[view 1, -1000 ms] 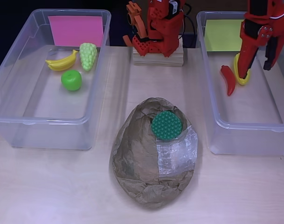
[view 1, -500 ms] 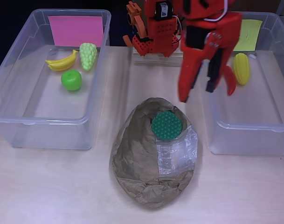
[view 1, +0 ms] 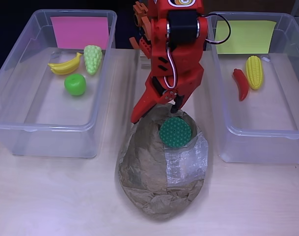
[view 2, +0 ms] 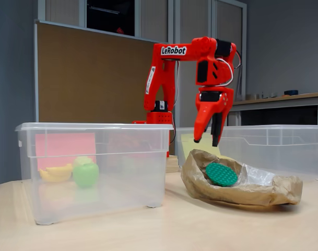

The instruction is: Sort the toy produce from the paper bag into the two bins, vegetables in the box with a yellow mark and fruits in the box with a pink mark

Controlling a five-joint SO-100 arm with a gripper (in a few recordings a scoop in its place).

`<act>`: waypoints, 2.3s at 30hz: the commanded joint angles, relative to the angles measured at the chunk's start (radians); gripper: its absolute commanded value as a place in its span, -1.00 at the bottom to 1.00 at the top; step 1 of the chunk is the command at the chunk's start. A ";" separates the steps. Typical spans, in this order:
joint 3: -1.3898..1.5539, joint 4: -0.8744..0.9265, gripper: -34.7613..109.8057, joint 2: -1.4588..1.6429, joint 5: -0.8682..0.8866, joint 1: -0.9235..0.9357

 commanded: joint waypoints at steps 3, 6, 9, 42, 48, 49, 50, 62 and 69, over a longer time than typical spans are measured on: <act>0.005 -0.044 0.09 -0.034 0.009 -0.048; -0.008 -0.041 0.08 -0.061 0.034 -0.072; -0.048 -0.025 0.08 -0.089 0.063 -0.112; 0.067 -0.285 -0.26 -0.275 -0.044 -0.003; 0.071 -0.249 -0.39 -0.216 -0.046 -0.003; 0.064 -0.225 -0.41 -0.199 -0.049 -0.002; 0.055 -0.195 -0.41 -0.181 -0.052 0.002; -0.445 0.362 -0.41 0.046 -0.066 -0.003; -0.357 0.356 -0.41 0.302 0.101 -0.239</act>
